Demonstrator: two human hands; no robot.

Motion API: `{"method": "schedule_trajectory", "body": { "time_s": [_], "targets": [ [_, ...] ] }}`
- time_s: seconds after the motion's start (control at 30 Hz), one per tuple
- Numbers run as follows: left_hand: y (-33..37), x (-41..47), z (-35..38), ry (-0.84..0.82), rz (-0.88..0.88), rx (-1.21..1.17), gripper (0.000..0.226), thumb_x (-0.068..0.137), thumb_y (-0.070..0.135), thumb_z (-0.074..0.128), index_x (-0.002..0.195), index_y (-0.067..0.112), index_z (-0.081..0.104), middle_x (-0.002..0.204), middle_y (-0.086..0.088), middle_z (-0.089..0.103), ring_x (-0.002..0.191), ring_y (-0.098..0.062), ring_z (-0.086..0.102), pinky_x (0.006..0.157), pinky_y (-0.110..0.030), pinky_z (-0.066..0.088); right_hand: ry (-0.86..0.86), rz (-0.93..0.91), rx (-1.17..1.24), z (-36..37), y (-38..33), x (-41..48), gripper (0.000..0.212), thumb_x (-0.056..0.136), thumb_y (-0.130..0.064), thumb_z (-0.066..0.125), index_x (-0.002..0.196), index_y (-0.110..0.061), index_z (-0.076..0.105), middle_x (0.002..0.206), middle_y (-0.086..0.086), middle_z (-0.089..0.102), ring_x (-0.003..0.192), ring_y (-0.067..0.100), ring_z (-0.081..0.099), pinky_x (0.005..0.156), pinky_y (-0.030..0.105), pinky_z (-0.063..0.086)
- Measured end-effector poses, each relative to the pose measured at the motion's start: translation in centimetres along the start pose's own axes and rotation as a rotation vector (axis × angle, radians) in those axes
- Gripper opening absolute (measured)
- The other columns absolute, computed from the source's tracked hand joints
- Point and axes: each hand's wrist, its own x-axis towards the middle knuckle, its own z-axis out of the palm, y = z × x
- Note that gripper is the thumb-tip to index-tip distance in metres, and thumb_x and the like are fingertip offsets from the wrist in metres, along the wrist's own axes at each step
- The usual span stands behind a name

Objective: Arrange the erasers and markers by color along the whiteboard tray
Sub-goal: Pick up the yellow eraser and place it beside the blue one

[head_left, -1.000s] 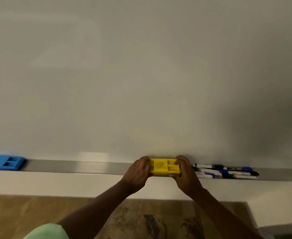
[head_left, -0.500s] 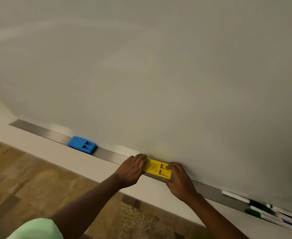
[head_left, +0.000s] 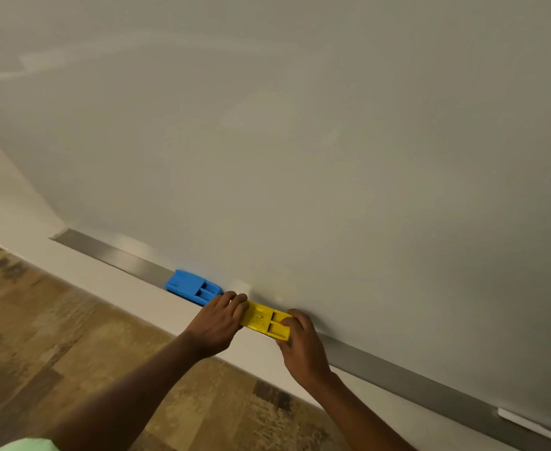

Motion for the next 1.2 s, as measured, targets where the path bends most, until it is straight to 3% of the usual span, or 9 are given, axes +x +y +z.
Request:
{"method": "schedule_trajectory", "body": {
  "time_s": [0.07,0.23,0.47,0.6,0.73,0.83,0.93,1.1,1.2],
  "targets": [
    [-1.3,-0.3,0.5,-0.032,-0.016,0.023,0.039,0.088,0.031,0.048,0.119,0.009,0.054,0.121,-0.010,0.061,0.101,-0.026,0.057,0.083,-0.037,0.053,0.024,0.008,-0.037,1.0,-0.9,0.7,0.036,0.075,-0.014,0.079,0.107,-0.011,0.064,0.123,0.008,0.060,0.111,0.024,0.062,0.088,0.029,0.054],
    [-3.8,-0.5,1.9,-0.082,-0.046,0.008,0.048,0.077,0.026,0.073,0.118,0.008,0.056,0.123,-0.011,0.062,0.102,-0.028,0.059,0.083,-0.039,0.053,0.047,0.047,-0.182,2.7,-2.7,2.0,0.039,0.066,-0.021,0.085,0.099,-0.017,0.065,0.111,0.006,0.062,0.104,0.023,0.061,0.082,0.030,0.056],
    [-5.5,-0.6,3.6,-0.062,-0.037,0.003,0.045,0.077,0.022,0.073,0.117,0.009,0.057,0.124,-0.012,0.062,0.103,-0.028,0.060,0.084,-0.038,0.053,0.017,0.100,-0.251,4.8,-3.5,2.9,0.046,0.056,-0.024,0.091,0.095,-0.018,0.065,0.103,0.006,0.065,0.090,0.023,0.065,0.072,0.030,0.057],
    [-6.2,-0.6,4.1,-0.058,0.008,-0.012,0.034,0.088,0.028,0.051,0.117,0.012,0.055,0.123,-0.009,0.062,0.104,-0.024,0.060,0.087,-0.035,0.052,0.002,0.122,-0.298,5.7,-3.4,2.9,0.051,0.050,-0.026,0.093,0.093,-0.018,0.067,0.100,0.006,0.067,0.085,0.021,0.068,0.068,0.028,0.058],
    [-6.5,-0.2,4.2,-0.079,0.029,-0.062,0.044,0.077,0.026,0.074,0.115,0.012,0.057,0.120,-0.009,0.064,0.102,-0.023,0.062,0.086,-0.035,0.053,0.000,0.151,-0.321,6.3,-3.2,2.9,0.051,0.050,-0.027,0.094,0.093,-0.017,0.069,0.098,0.006,0.068,0.083,0.021,0.068,0.066,0.028,0.058],
    [-6.5,-0.2,4.2,-0.066,0.040,-0.065,0.041,0.080,0.029,0.071,0.114,0.012,0.057,0.118,-0.009,0.065,0.101,-0.023,0.063,0.086,-0.035,0.053,-0.001,0.161,-0.330,6.6,-3.1,2.9,0.049,0.050,-0.027,0.094,0.092,-0.017,0.070,0.094,0.004,0.067,0.078,0.020,0.067,0.063,0.028,0.057],
    [-6.4,-0.1,4.2,-0.094,0.029,-0.077,0.053,0.067,0.031,0.083,0.111,0.011,0.060,0.114,-0.009,0.067,0.098,-0.023,0.064,0.084,-0.035,0.054,-0.005,0.181,-0.324,6.8,-2.9,3.0,0.048,0.049,-0.028,0.094,0.090,-0.018,0.069,0.087,0.002,0.066,0.073,0.018,0.065,0.060,0.026,0.055],
    [-6.1,0.1,3.9,-0.091,0.030,-0.035,0.038,0.062,0.031,0.087,0.089,0.016,0.064,0.102,-0.007,0.069,0.089,-0.021,0.063,0.073,-0.031,0.054,-0.005,0.190,-0.317,7.4,-2.8,3.1,0.049,0.047,-0.028,0.095,0.086,-0.018,0.067,0.083,0.004,0.064,0.070,0.019,0.064,0.058,0.026,0.056],
    [-6.0,0.0,3.8,-0.078,0.026,-0.033,0.036,0.062,0.028,0.087,0.087,0.017,0.064,0.099,-0.005,0.068,0.085,-0.020,0.061,0.070,-0.030,0.053,-0.007,0.191,-0.315,7.7,-2.8,3.1,0.049,0.048,-0.029,0.094,0.087,-0.018,0.067,0.083,0.003,0.063,0.071,0.018,0.064,0.059,0.025,0.055]
  ]
}}
